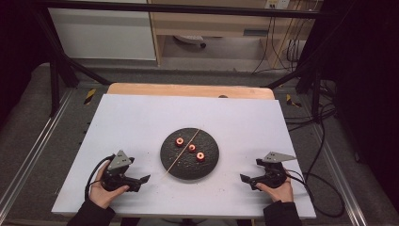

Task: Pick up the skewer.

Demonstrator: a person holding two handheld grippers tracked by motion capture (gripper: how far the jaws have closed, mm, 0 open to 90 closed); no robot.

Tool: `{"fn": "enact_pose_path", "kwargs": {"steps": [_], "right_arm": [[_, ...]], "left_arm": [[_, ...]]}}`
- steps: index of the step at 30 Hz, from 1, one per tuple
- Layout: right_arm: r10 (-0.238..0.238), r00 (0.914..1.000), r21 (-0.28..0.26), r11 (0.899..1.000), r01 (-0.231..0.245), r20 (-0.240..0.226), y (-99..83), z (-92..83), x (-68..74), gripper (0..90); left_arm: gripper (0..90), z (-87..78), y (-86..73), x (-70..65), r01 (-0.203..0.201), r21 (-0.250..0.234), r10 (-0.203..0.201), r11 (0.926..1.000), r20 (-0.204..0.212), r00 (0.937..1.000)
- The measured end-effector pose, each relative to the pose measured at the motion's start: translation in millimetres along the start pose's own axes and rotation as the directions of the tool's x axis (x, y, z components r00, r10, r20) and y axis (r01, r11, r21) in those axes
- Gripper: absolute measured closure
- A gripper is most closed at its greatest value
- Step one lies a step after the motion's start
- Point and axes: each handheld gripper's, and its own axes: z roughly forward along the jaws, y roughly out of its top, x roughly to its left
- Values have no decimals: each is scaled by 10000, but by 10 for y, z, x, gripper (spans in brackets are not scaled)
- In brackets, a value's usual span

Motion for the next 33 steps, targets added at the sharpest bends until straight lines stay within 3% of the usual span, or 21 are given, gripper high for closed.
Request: {"fn": "enact_pose_path", "kwargs": {"steps": [12,20,27,33], "right_arm": [[-25,10000,95,10000,25,47,-3,12,-1,9],[16,10000,108,9999,-16,41,-2,15,1,10],[0,10000,72,10000,-1,47,-2,11,1,10],[-18,10000,99,9999,17,46,-1,12,-2,12]], "left_arm": [[84,45,162,-72,-49,177,51,9998,-83,10000],[93,106,393,-156,-150,386,158,9991,-193,9997],[102,245,573,-255,-263,694,278,9972,-197,9994],[137,388,696,-326,-345,987,343,9945,36,9994]]}}
